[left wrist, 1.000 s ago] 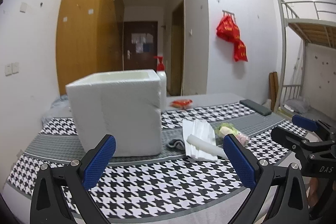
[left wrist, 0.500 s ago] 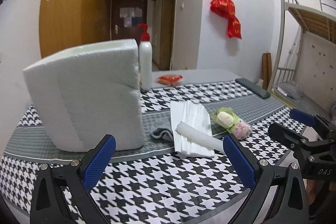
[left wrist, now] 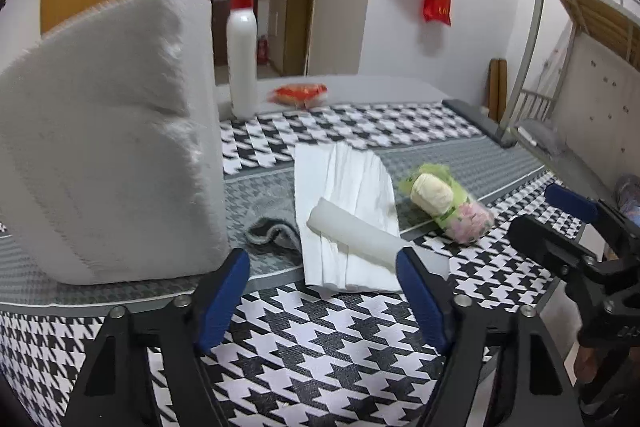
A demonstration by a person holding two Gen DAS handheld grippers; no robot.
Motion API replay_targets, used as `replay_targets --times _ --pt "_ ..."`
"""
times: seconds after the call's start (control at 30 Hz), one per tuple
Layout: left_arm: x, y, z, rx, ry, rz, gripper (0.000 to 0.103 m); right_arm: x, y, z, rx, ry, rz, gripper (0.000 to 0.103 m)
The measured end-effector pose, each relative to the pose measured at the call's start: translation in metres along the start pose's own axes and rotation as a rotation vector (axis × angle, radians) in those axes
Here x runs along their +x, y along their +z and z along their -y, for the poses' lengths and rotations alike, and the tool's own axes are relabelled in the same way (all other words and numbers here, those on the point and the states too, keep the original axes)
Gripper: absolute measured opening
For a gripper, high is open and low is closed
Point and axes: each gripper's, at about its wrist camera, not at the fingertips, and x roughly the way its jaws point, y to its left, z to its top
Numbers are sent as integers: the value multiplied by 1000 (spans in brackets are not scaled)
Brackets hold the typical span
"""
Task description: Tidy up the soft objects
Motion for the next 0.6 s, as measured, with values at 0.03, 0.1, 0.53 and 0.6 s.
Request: replay_targets --times 0.03,0.1,0.53,0.6 --pt "3 1 0 -2 -6 -12 69 1 0 0 0 -1 -4 103" --pt "11 2 1 -3 -12 -37 66 6 1 0 -3 -1 -21 103" --pt "35 6 -2 -17 -57 -120 15 28 2 4 -13 15 -93 103" --pt "37 6 -2 -17 -74 -129 10 32 2 4 -16 13 -105 103"
